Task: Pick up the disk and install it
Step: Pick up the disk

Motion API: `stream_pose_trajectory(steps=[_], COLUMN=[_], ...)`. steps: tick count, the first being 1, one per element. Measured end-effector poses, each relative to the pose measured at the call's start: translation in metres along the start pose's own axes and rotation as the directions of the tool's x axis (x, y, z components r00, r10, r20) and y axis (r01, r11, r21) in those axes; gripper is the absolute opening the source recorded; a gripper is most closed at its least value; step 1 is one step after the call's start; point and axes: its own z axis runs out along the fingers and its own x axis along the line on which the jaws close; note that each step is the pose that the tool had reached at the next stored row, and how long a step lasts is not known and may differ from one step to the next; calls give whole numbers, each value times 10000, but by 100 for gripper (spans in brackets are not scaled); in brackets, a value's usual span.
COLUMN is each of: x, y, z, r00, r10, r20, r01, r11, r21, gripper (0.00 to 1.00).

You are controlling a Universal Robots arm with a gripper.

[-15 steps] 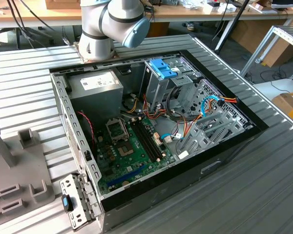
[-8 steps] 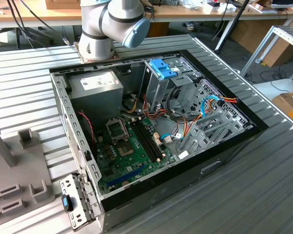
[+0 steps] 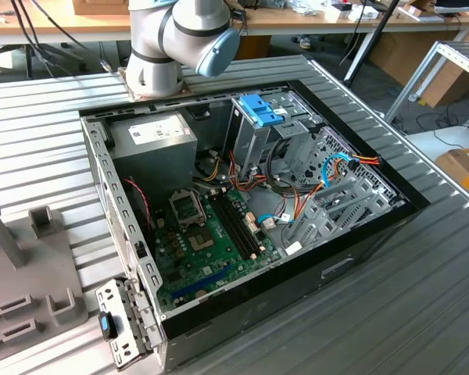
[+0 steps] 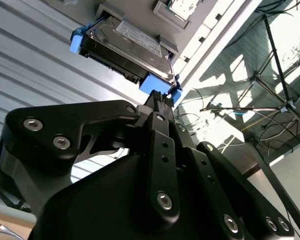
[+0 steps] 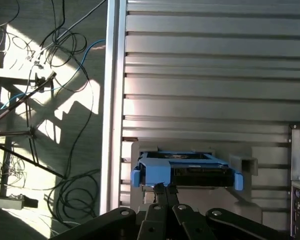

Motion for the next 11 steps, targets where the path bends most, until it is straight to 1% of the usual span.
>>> stream_pose_trajectory(steps=[3, 4, 5, 6, 8, 10, 11], x=[0, 0, 0, 0, 0, 0, 0], y=[0, 0, 0, 0, 0, 0, 0], z=[0, 1, 1, 1, 1, 2, 2], r00=[9985, 9975, 9952, 9915, 9869, 9796, 9739], r10=[-538, -701, -976, -1298, -1613, -2006, -2267], r20=[-23, -28, -41, -55, -70, -87, -99], r01=[538, 701, 976, 1298, 1614, 2007, 2268], r11=[9985, 9975, 9952, 9915, 9869, 9796, 9739], r21=[17, 22, 30, 39, 47, 57, 64], gripper=[11, 11, 11, 11, 11, 11, 11])
